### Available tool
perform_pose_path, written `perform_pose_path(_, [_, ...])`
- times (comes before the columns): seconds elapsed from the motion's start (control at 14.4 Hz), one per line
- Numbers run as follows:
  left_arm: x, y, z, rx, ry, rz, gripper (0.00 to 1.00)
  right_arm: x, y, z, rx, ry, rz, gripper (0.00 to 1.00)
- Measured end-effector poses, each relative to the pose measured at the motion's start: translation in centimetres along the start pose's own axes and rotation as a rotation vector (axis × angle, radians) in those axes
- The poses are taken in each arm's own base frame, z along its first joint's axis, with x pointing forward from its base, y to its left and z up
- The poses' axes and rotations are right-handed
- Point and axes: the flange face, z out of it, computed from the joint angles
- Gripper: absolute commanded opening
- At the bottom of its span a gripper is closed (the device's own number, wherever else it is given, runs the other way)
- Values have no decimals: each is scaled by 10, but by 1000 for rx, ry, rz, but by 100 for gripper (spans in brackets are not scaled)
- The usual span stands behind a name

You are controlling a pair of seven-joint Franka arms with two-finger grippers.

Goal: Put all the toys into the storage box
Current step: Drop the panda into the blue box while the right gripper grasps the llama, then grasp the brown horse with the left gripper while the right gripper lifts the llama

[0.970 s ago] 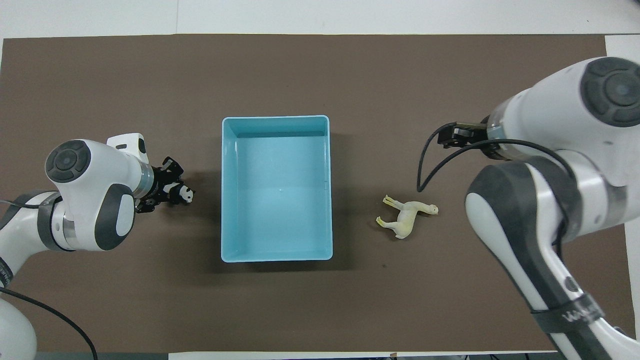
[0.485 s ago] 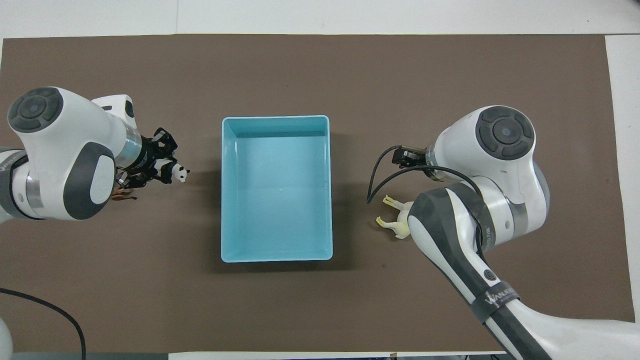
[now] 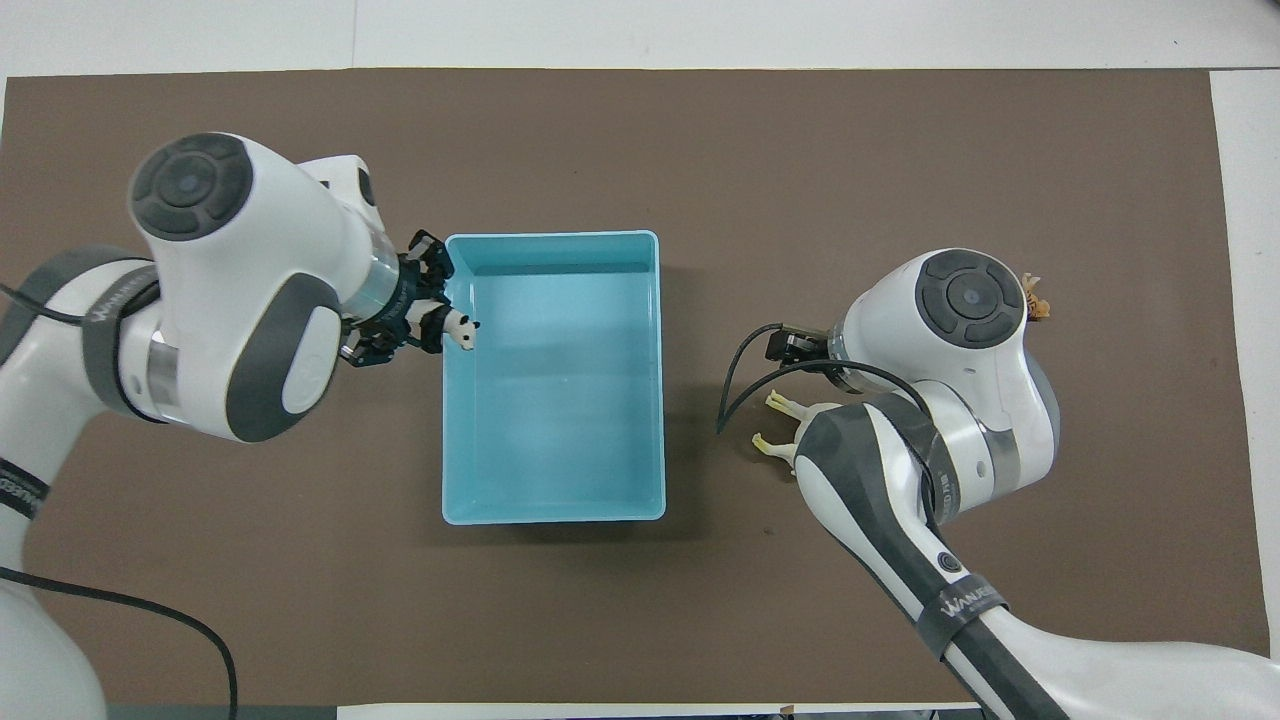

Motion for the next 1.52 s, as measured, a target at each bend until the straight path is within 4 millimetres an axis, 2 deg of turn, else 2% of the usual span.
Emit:
perform_pose_path(0.07, [-8, 1, 9, -10, 3, 11, 20, -5, -1, 4, -3, -8, -2, 100])
perform_pose_path(0.14, [-13, 1, 20, -27, 9, 18, 31, -9, -1, 6, -7, -14, 1, 100])
perform_pose_path(0.21, [-16, -1, 31, -41, 14, 23, 72, -13, 1, 9, -8, -20, 9, 100])
perform_pose_path(0.28, [-20, -4, 42, -48, 17, 29, 100, -15, 2, 12, 0, -25, 18, 100])
perform_pose_path(0.35, [-25, -6, 48, -47, 18, 36, 100, -18, 4, 14, 12, -28, 27, 100])
perform_pose_path(0.48, [-29, -5, 46, -51, 19, 43, 100, -21, 7, 18, 22, -29, 36, 100])
perform_pose_path(0.62, [-27, -6, 37, -54, 22, 39, 100, -24, 9, 21, 19, -33, 37, 100])
perform_pose_path(0.76, [-16, -6, 19, -61, 27, 20, 100, -26, 11, 24, 16, -36, 38, 100])
perform_pose_path(0.83, [-2, -7, 7, -68, 34, 6, 100, -27, 12, 26, 16, -37, 38, 100])
perform_pose_path(0.97, [42, -17, -13, -57, 67, 15, 100, -29, 14, 31, 25, -23, 39, 100])
perform_pose_path(1.18, [131, -55, -33, -23, 100, 117, 100, -36, 16, 43, 29, -12, 35, 100])
perform_pose_path(1.32, [179, -84, -37, -16, 103, 176, 100, -38, 19, 48, 32, -6, 36, 98])
perform_pose_path(1.52, [232, -119, -38, -30, 125, 187, 100, -42, 23, 56, 37, 3, 38, 69])
